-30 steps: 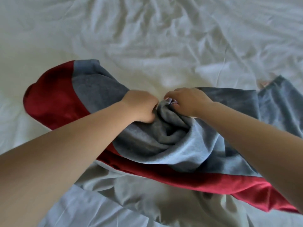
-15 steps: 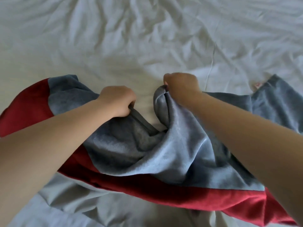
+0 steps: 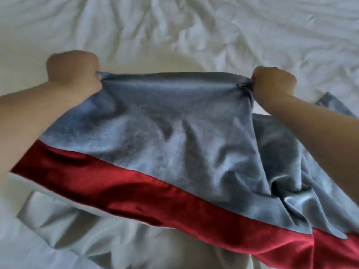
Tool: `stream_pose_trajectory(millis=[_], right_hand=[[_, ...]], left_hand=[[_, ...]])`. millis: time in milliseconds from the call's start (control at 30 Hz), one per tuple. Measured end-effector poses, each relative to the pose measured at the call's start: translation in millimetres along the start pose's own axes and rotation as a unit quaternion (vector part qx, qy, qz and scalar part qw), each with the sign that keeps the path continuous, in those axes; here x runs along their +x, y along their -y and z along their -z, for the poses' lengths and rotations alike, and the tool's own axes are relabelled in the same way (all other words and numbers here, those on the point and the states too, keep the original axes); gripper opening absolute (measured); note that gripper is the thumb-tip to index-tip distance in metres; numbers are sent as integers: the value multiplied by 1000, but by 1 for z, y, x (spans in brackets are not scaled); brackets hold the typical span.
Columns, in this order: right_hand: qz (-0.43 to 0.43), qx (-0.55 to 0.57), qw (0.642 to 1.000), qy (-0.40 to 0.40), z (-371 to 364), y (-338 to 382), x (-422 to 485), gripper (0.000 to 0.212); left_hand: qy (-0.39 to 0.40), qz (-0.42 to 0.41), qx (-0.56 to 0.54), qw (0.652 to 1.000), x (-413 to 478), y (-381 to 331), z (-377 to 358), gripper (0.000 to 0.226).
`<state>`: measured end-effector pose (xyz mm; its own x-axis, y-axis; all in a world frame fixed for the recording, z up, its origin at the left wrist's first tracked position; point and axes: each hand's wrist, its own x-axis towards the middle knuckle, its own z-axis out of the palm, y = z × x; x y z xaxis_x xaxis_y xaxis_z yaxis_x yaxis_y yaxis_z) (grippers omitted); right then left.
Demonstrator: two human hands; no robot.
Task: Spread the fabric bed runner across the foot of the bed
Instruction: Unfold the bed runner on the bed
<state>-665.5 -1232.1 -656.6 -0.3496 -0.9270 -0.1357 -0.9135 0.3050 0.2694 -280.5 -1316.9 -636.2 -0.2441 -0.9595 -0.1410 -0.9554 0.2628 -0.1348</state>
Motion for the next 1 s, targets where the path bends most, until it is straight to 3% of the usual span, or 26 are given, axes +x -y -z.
stream_pose_trajectory(millis=[133, 267, 433, 667, 800, 867, 933, 1000], right_hand=[[39, 40, 998, 3, -4, 14, -2, 16], [58, 122, 991, 7, -2, 39, -2, 16], [89, 175, 980, 37, -8, 54, -12, 22], [61, 232, 969, -62, -20, 22, -26, 49], [32, 209, 976, 60, -36, -41, -33, 53], [45, 208, 968, 134, -44, -68, -42, 43], [61, 201, 966, 152, -51, -87, -51, 25], [70, 190, 969, 145, -55, -99, -58, 28]], left_hand=[[19, 23, 8, 1000, 7, -17, 8, 13], [-9, -55, -113, 992, 6, -60, 6, 32], [-33, -143, -183, 972, -4, -127, -7, 27], [-55, -246, -150, 956, -27, -193, -21, 28], [-71, -275, -162, 945, -27, -212, -20, 27], [-88, -294, -177, 935, -24, -225, -17, 27], [-102, -319, -187, 924, -21, -244, -12, 26], [-100, -339, -189, 916, -20, -269, -9, 25]])
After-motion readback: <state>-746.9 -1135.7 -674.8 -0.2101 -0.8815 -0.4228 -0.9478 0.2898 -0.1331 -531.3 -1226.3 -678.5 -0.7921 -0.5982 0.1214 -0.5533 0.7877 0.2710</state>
